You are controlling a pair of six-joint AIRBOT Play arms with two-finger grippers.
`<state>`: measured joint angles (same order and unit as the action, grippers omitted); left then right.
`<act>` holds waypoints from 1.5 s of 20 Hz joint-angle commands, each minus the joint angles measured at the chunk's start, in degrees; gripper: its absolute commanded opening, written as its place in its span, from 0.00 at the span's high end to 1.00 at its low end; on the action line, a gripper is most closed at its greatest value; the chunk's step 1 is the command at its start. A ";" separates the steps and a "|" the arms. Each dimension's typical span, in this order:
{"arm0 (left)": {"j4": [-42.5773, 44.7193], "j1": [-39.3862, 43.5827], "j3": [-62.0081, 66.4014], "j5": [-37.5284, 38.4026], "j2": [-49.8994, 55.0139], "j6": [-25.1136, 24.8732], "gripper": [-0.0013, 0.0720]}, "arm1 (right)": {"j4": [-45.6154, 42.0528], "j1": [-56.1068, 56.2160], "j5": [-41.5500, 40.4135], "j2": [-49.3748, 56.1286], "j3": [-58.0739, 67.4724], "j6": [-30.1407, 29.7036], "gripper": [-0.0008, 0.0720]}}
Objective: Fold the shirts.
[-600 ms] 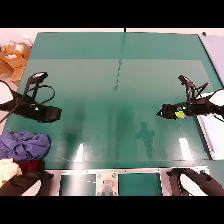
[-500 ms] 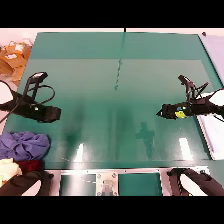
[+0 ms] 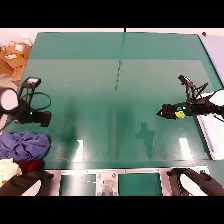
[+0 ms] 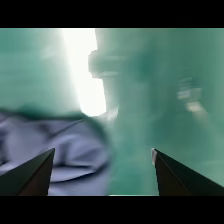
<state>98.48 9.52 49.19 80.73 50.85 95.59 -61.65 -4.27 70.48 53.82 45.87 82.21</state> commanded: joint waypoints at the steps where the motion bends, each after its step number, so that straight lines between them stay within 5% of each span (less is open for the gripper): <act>1: 7.28 -0.07 -9.64 -1.70 0.07 1.90 0.00 | 0.02 0.04 0.00 -0.04 -0.02 0.04 0.96; 9: 10.49 -0.11 -23.50 -9.16 1.01 3.30 0.04 | 0.02 0.02 0.00 -0.04 -0.02 0.02 0.96; 11: 11.61 -0.11 -23.50 -9.97 1.01 2.49 0.60 | 0.00 0.02 0.00 -0.04 -0.02 0.02 0.96; 13: 11.54 -0.11 -23.43 -7.89 0.98 0.20 0.95 | -0.04 -0.20 0.02 -0.04 -0.02 0.02 0.96; 16: 10.49 -0.09 -17.73 -3.28 0.92 -2.75 0.95 | -0.02 -0.15 0.00 -0.04 -0.02 0.02 0.96; 20: 4.74 -0.09 5.53 -3.34 0.90 -4.02 0.95 | -0.02 -0.15 0.00 -0.04 -0.02 0.02 0.96; 24: -11.54 0.02 24.90 -9.92 0.96 -6.01 0.95 | 0.20 -0.15 -1.22 -0.04 -0.02 0.02 0.96; 30: -29.11 13.94 26.47 -21.53 11.65 -8.24 0.95 | 0.17 -0.15 -3.78 -0.02 -0.07 0.04 0.96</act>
<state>78.63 17.08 73.67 64.77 56.80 88.73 -61.56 -4.43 67.20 53.82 45.84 82.24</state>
